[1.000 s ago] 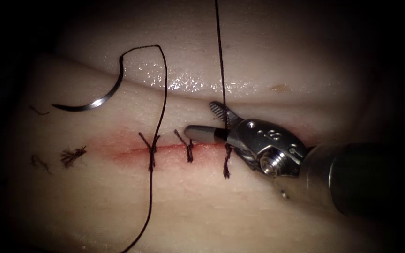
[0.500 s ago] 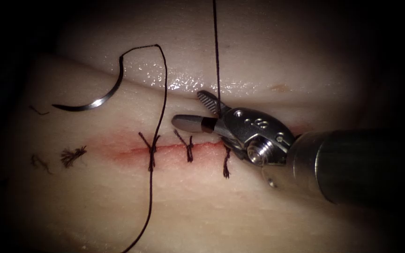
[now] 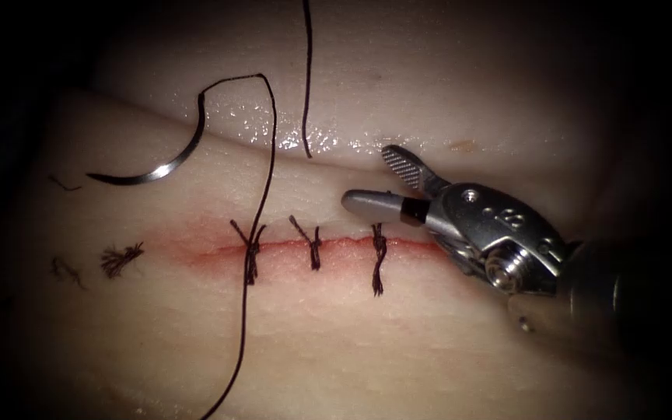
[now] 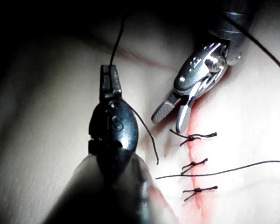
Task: Wound Closure
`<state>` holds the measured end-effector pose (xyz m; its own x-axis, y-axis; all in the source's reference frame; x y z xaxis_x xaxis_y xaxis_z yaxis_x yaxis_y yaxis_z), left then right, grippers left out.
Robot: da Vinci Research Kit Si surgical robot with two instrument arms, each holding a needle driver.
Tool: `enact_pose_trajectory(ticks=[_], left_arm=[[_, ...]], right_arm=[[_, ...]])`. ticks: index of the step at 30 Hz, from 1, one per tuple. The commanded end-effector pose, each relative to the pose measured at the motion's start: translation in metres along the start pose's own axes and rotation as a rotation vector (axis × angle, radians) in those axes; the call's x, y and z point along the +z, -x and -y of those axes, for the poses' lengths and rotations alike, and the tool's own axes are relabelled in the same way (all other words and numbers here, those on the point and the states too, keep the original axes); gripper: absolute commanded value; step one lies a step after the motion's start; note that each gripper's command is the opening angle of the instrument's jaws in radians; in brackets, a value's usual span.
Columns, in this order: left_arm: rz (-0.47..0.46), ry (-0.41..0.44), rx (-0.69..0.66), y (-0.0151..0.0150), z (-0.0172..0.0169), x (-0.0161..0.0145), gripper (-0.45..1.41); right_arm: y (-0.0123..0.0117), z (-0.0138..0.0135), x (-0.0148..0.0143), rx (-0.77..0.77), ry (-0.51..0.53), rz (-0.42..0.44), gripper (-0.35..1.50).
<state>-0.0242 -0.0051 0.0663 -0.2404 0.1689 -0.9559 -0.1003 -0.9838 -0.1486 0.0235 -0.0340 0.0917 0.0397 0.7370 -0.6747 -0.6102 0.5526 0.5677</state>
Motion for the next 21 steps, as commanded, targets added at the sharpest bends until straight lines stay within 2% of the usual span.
enact_pose_trajectory(ticks=[1, 5, 6, 7, 9, 10, 14, 15, 16, 17, 18, 19, 20, 21], left_arm=[[0.027, -0.009, 0.019, 0.0012, -0.0017, -0.0023, -0.45], [0.063, -0.012, 0.042, 0.0029, -0.0048, -0.0076, -0.45], [0.074, -0.013, 0.04, 0.0034, -0.0057, -0.0093, -0.45], [0.074, -0.013, 0.04, 0.0034, -0.0057, -0.0093, -0.45], [0.11, -0.044, 0.048, 0.0043, -0.0065, -0.0117, -0.45], [0.147, -0.094, 0.045, 0.0052, -0.0067, -0.0137, -0.45], [0.144, -0.174, 0.033, 0.0062, -0.0068, -0.0159, -0.45], [0.174, -0.231, 0.029, 0.0068, -0.0069, -0.0169, -0.45], [0.254, -0.326, 0.022, 0.0078, -0.0069, -0.0176, -0.2], [0.279, -0.351, 0.021, 0.0082, -0.007, -0.0178, -0.08], [0.311, -0.401, 0.018, 0.0092, -0.007, -0.0185, -0.06], [0.311, -0.401, 0.018, 0.0092, -0.007, -0.0185, -0.06], [0.319, -0.468, -0.031, 0.0102, -0.0072, -0.0194, 0.41], [0.318, -0.497, -0.058, 0.0106, -0.0072, -0.0198, 0.58]], right_arm=[[-0.0009, -0.0005, -0.0038, 0.022, 0.017, -0.032, 1.08], [-0.0016, -0.0007, -0.0074, 0.02, 0.042, -0.055, 0.88], [-0.0015, -0.0008, -0.0081, 0.017, 0.052, -0.052, 0.86], [-0.0015, -0.0008, -0.0081, 0.017, 0.052, -0.052, 0.86], [-0.0009, -0.0008, -0.0085, 0.01, 0.071, -0.053, 0.88], [0.0, -0.0006, -0.0084, 0.003, 0.079, -0.056, 0.84], [0.0014, -0.0002, -0.0078, -0.014, 0.083, -0.036, 0.83], [0.002, -0.0001, -0.0075, -0.021, 0.085, -0.026, 0.84], [0.0028, 0.0001, -0.007, -0.029, 0.088, -0.012, 0.89], [0.0029, 0.0002, -0.0069, -0.031, 0.089, -0.01, 0.89], [0.003, 0.0002, -0.0069, -0.032, 0.089, -0.011, 0.91], [0.003, 0.0002, -0.0069, -0.032, 0.089, -0.011, 0.91], [0.0031, 0.0002, -0.0069, -0.033, 0.089, -0.008, 0.93], [0.0031, 0.0002, -0.0069, -0.033, 0.089, -0.009, 0.93]])
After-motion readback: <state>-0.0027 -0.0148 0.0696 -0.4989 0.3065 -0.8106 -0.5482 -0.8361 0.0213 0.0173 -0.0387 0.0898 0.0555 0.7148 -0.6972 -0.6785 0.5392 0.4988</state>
